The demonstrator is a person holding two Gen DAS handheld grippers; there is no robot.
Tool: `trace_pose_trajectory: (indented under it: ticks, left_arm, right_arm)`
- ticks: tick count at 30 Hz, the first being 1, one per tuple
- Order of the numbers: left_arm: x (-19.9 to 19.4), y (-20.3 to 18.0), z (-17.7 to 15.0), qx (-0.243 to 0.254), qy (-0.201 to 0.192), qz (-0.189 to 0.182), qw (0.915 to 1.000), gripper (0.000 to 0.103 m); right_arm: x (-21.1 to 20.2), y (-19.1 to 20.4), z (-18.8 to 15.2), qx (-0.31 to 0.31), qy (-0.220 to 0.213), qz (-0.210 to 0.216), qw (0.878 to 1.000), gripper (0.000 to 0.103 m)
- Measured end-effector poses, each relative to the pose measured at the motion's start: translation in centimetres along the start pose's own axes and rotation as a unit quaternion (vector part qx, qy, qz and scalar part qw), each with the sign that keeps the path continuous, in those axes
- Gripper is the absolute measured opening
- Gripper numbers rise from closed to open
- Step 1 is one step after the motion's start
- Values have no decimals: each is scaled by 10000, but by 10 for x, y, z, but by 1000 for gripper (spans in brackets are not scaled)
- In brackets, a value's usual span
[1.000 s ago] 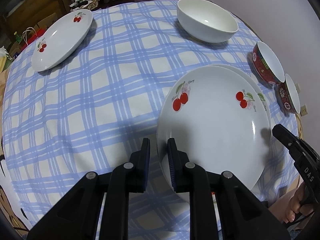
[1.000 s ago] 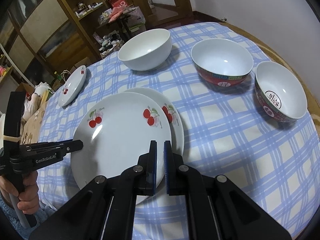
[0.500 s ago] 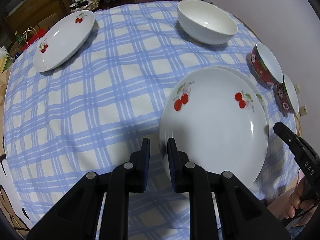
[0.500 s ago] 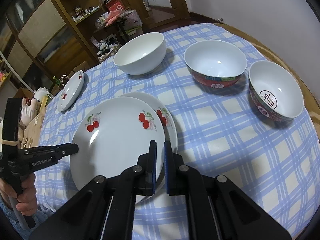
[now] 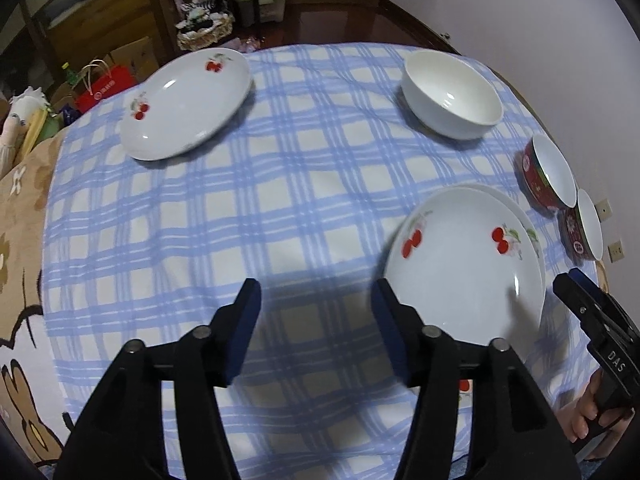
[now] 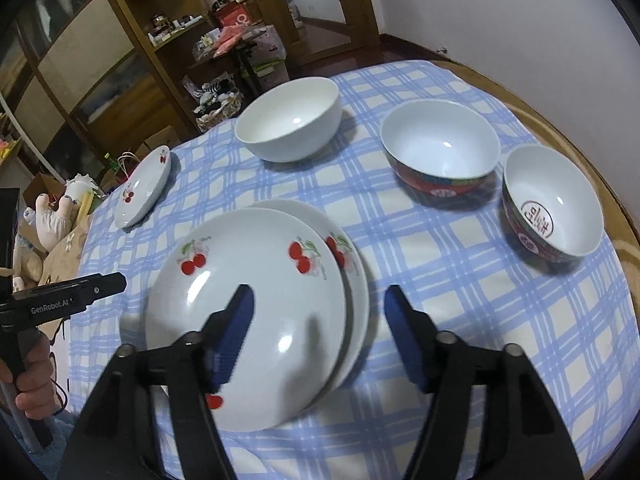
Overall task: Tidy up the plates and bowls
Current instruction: 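Lower the left tool's cherry plate and open both tools, then move both open tools toward the cherry plates at the tablecloth edge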
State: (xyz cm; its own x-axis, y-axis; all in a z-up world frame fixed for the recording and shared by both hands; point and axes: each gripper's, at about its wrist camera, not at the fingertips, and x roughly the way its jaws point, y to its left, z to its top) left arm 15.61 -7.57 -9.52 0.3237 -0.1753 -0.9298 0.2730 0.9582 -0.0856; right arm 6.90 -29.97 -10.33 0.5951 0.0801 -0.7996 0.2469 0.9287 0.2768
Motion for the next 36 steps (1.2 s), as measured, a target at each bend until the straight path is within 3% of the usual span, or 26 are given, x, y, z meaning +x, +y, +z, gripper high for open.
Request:
trace_pose_trajectory:
  ticks: [3, 5, 10, 16, 21, 36]
  left_arm:
    - [-5, 11, 1, -108, -10, 164, 9998, 74]
    - [-9, 18, 2, -141, -27, 269, 9995, 81]
    - [-23, 36, 8, -286, -146, 471, 9984, 85]
    - [-33, 63, 25, -500, -107, 536, 9973, 85]
    - [-36, 83, 52, -545, -116, 803, 9952, 85]
    - [9, 175, 123, -1147, 33, 1127, 9870, 85]
  right_arm:
    - [-1, 8, 4, -2, 11, 53, 10000, 93]
    - [-1, 14, 6, -75, -16, 76, 9999, 94]
    - [3, 32, 14, -260, -6, 158, 9995, 96]
    - [7, 62, 38, -508, -141, 338, 9980, 96]
    - [20, 94, 71, -820, -202, 478, 9953, 96]
    - [90, 193, 174, -1657, 201, 773, 9829, 96]
